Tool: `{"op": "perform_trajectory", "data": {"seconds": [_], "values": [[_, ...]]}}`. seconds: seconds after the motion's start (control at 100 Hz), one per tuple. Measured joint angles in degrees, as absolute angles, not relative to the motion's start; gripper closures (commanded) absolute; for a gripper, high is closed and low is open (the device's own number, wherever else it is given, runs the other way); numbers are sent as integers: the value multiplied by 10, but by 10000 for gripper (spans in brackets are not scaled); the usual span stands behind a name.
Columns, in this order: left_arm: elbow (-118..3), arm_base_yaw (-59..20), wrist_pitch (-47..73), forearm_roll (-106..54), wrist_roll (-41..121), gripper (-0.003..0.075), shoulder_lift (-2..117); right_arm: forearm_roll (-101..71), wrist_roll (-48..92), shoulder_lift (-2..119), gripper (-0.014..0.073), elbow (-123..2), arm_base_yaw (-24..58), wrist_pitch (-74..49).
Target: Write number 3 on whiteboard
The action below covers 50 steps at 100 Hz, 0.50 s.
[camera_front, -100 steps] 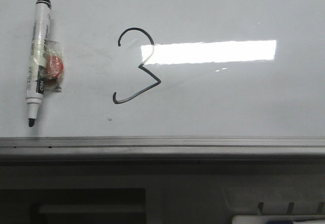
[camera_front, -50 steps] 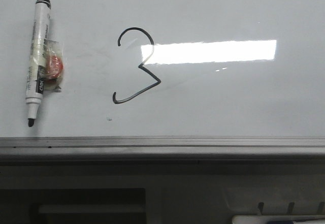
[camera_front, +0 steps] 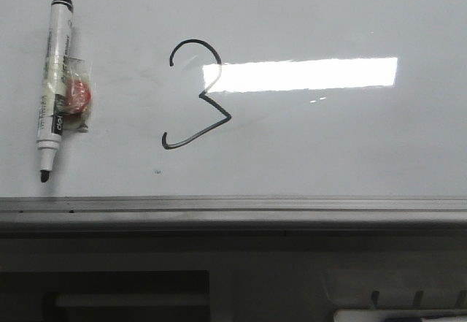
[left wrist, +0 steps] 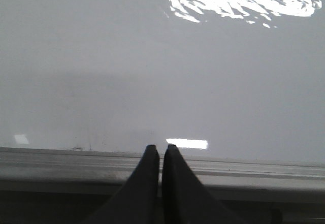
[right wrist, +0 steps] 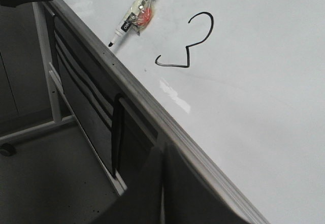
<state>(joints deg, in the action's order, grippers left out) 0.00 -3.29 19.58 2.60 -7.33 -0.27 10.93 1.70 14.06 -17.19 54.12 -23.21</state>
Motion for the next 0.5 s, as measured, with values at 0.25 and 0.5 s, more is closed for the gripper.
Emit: {"op": "perform_trajectory", "data": {"seconds": [0.25, 0.5], "values": [[0, -33, 196, 26, -73, 741, -3, 109, 17, 141, 655, -172, 541, -232], [0, -33, 196, 26, -73, 741, -3, 109, 17, 141, 655, -172, 525, -187]]}}
